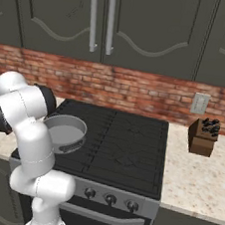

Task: Put the avocado and sweet potato in the pot. Retrieve the spatula and lightly stir the vegetables in the pot.

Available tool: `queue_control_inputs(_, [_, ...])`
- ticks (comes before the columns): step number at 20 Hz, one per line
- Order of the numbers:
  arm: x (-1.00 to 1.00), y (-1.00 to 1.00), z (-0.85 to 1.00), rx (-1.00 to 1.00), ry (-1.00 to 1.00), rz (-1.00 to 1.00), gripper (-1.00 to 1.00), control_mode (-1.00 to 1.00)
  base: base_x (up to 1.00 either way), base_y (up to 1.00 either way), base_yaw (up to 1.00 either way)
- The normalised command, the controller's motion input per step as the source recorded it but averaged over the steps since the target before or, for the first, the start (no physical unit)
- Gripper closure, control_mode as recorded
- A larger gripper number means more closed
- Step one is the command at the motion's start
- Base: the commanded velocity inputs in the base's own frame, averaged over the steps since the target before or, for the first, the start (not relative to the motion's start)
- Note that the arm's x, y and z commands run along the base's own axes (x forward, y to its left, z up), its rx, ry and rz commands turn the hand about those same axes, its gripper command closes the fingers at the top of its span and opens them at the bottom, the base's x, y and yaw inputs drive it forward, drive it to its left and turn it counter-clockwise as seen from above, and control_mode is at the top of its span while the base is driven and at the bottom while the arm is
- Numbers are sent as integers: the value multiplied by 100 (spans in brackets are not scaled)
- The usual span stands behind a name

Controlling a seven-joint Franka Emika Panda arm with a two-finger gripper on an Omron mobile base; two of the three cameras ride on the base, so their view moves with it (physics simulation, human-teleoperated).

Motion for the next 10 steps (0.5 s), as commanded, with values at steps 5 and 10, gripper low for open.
queue_control_inputs(5, [14,9,-21,0,0,-3,-100,-100,0,0,0])
queue_control_inputs(10, [0,14,-13,0,1,-3,-100,-100,0,0,0])
